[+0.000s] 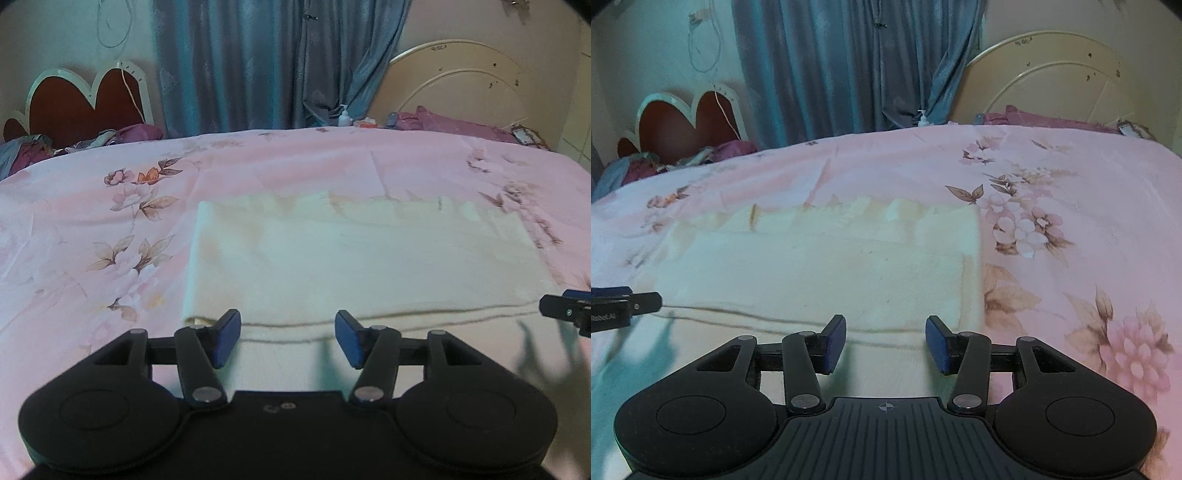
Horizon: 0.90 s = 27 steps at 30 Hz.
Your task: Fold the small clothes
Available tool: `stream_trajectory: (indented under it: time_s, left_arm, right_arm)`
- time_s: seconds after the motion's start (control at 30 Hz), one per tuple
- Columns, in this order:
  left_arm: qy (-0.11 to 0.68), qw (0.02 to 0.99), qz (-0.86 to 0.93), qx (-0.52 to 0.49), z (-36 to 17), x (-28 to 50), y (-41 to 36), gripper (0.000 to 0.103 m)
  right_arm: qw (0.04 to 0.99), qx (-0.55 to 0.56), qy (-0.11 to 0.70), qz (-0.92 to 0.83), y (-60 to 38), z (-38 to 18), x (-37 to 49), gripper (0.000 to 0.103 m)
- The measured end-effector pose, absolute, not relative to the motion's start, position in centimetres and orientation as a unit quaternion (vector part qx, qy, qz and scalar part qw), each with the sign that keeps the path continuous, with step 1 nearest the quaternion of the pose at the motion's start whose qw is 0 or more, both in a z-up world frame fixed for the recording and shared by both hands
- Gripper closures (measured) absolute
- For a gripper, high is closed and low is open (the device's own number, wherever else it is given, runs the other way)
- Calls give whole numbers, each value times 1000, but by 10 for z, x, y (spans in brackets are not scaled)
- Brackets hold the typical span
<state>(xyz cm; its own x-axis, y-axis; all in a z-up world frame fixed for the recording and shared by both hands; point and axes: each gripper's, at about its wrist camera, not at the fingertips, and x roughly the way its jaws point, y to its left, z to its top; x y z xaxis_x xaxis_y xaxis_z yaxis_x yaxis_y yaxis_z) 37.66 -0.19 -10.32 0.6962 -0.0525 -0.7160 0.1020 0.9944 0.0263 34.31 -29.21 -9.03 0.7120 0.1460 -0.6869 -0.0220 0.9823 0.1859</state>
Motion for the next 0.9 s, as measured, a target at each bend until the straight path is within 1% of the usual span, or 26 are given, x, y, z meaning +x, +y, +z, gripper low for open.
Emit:
stream_trajectory:
  time_s: [0.1, 0.13, 0.17, 0.2, 0.23, 0.67, 0.9]
  left_arm:
    - [383, 922, -51, 30, -95, 360, 0, 41]
    - [382, 922, -55, 32, -93, 355, 1, 40]
    - [382, 922, -59, 34, -92, 349, 2, 40]
    - [381, 922, -63, 35, -92, 344, 3, 39]
    - [381, 921, -67, 35, -91, 338, 5, 38]
    - [398, 912, -95, 18, -95, 249, 45, 36]
    - [404, 909, -100, 26, -100, 201, 65, 36]
  right_arm:
    - [922, 87, 374, 45, -288, -84, 322, 55]
    - [923, 85, 372, 43, -286, -82, 315, 52]
    - [924, 85, 370, 40, -284, -80, 307, 39]
    - [926, 85, 366, 36, -282, -78, 299, 33]
    - [929, 84, 358, 31, -280, -76, 288, 29]
    - [927, 83, 365, -2, -262, -69, 174, 29]
    - [930, 67, 361, -16, -263, -66, 117, 29]
